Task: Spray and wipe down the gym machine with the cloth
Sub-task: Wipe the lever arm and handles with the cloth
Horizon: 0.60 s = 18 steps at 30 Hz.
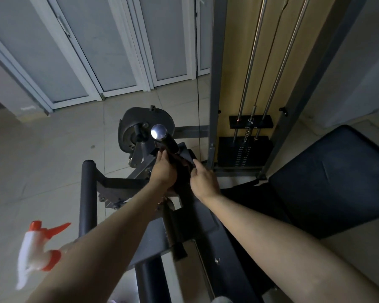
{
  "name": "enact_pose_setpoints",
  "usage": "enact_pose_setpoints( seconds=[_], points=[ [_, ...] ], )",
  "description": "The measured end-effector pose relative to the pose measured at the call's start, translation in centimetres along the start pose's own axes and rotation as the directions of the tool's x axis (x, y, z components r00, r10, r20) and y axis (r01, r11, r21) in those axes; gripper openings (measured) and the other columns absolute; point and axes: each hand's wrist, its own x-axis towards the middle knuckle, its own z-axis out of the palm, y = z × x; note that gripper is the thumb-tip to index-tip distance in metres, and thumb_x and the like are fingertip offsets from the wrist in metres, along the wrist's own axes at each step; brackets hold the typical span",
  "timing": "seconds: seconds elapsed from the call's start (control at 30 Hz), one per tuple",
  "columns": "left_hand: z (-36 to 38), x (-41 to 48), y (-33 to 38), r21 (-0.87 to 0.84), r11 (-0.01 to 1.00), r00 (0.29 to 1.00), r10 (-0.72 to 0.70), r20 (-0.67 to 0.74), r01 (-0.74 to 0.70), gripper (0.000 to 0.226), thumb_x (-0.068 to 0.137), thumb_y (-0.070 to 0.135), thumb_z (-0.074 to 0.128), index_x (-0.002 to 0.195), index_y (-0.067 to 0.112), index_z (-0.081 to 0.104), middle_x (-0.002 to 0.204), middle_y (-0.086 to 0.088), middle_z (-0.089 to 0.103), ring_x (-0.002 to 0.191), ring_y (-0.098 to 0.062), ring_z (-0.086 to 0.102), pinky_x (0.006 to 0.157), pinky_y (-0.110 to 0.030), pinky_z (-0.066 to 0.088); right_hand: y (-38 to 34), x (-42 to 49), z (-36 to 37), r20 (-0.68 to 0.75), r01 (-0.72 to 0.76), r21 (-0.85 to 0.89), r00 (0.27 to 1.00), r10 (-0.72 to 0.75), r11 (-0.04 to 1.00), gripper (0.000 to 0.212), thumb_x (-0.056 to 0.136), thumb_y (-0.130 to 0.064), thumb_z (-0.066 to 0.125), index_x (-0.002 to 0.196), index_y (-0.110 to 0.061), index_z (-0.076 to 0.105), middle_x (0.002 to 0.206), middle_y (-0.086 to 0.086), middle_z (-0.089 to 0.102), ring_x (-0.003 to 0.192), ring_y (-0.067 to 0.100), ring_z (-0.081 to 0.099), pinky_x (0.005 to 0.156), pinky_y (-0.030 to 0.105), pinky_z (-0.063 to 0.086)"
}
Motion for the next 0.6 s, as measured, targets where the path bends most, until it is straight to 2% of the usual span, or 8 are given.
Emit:
enact_pose_setpoints(
  seconds=[0.13,0.2,0.27,0.33,0.37,0.4,0.5,0.6],
  points=[
    [-0.3,1.1,0.5,-0.073,0.996,0.999,-0.044,-0.025,0.042,0.049,0.096,0.006,0.05,0.145,0.013,0.045,0.154,-0.009,0.041,0.131,-0.032,0.05,0.108,-0.047,0.042,-0.2,-0.1,0.0,-0.018,0.019,-0.001,1.0,-0.019,1.0,0.04,0.106,-0.017,0.034,0.144,-0.015,0.046,0.117,0.019,0.064,0.1,0.033,0.065,0.084,0.051,0.056],
    [-0.2,1.0,0.8,-0.061,0.996,0.997,-0.061,-0.043,0.058,0.04,0.099,0.011,0.05,0.139,0.014,0.05,0.142,-0.011,0.054,0.121,-0.031,0.057,0.095,-0.041,0.047,-0.1,0.0,0.1,-0.019,0.006,0.026,1.0,-0.005,1.0,0.04,0.106,-0.018,0.035,0.145,-0.016,0.046,0.124,0.018,0.062,0.106,0.032,0.064,0.088,0.05,0.056],
    [-0.3,0.6,1.0,0.005,0.996,0.996,-0.087,-0.036,0.087,0.029,0.101,0.016,0.048,0.129,0.013,0.054,0.126,-0.014,0.064,0.104,-0.03,0.062,0.079,-0.035,0.043,0.1,0.2,0.2,-0.013,-0.021,0.057,1.0,0.022,0.998,0.043,0.106,-0.021,0.035,0.149,-0.022,0.043,0.138,0.015,0.056,0.119,0.031,0.059,0.097,0.047,0.054],
    [-0.4,-0.2,1.2,0.073,0.992,0.995,-0.102,-0.011,0.103,0.02,0.102,0.02,0.048,0.119,0.012,0.054,0.117,-0.014,0.067,0.081,-0.021,0.058,0.07,-0.03,0.041,0.3,0.3,0.3,0.001,-0.046,0.104,0.999,0.046,0.993,0.045,0.107,-0.023,0.036,0.151,-0.027,0.041,0.147,0.011,0.05,0.129,0.03,0.053,0.104,0.042,0.05],
    [-0.3,-0.8,1.3,0.105,0.989,0.995,-0.101,0.005,0.1,0.019,0.102,0.021,0.048,0.118,0.012,0.053,0.115,-0.014,0.067,0.076,-0.017,0.056,0.067,-0.029,0.041,0.4,0.4,0.3,0.008,-0.056,0.133,0.998,0.056,0.99,0.045,0.106,-0.024,0.037,0.151,-0.028,0.041,0.15,0.009,0.048,0.132,0.029,0.051,0.106,0.041,0.048],
    [0.0,-1.4,1.5,0.139,0.986,0.995,-0.093,0.023,0.089,0.022,0.103,0.021,0.047,0.121,0.01,0.052,0.115,-0.015,0.067,0.079,-0.019,0.059,0.069,-0.03,0.042,0.6,0.5,0.3,0.014,-0.066,0.157,0.998,0.065,0.985,0.045,0.106,-0.023,0.039,0.151,-0.028,0.042,0.151,0.007,0.047,0.134,0.028,0.05,0.108,0.04,0.047],
    [0.8,-3.4,1.5,0.216,0.975,0.996,-0.072,0.051,0.059,0.035,0.102,0.023,0.047,0.133,0.007,0.041,0.12,-0.019,0.065,0.106,-0.035,0.065,0.083,-0.041,0.048,0.4,0.4,0.2,0.018,-0.081,0.204,0.997,0.079,0.976,0.046,0.105,-0.019,0.04,0.15,-0.024,0.043,0.153,0.005,0.047,0.138,0.027,0.046,0.112,0.037,0.041],
    [1.2,-5.1,1.1,0.189,0.982,0.997,-0.038,0.062,0.025,0.035,0.101,0.026,0.046,0.129,0.006,0.038,0.119,-0.022,0.065,0.107,-0.04,0.065,0.086,-0.046,0.05,-0.1,-0.3,-0.1,-0.001,-0.074,0.207,0.997,0.075,0.976,0.044,0.105,-0.018,0.04,0.149,-0.021,0.046,0.15,0.008,0.05,0.137,0.029,0.047,0.112,0.039,0.041]
  ],
)
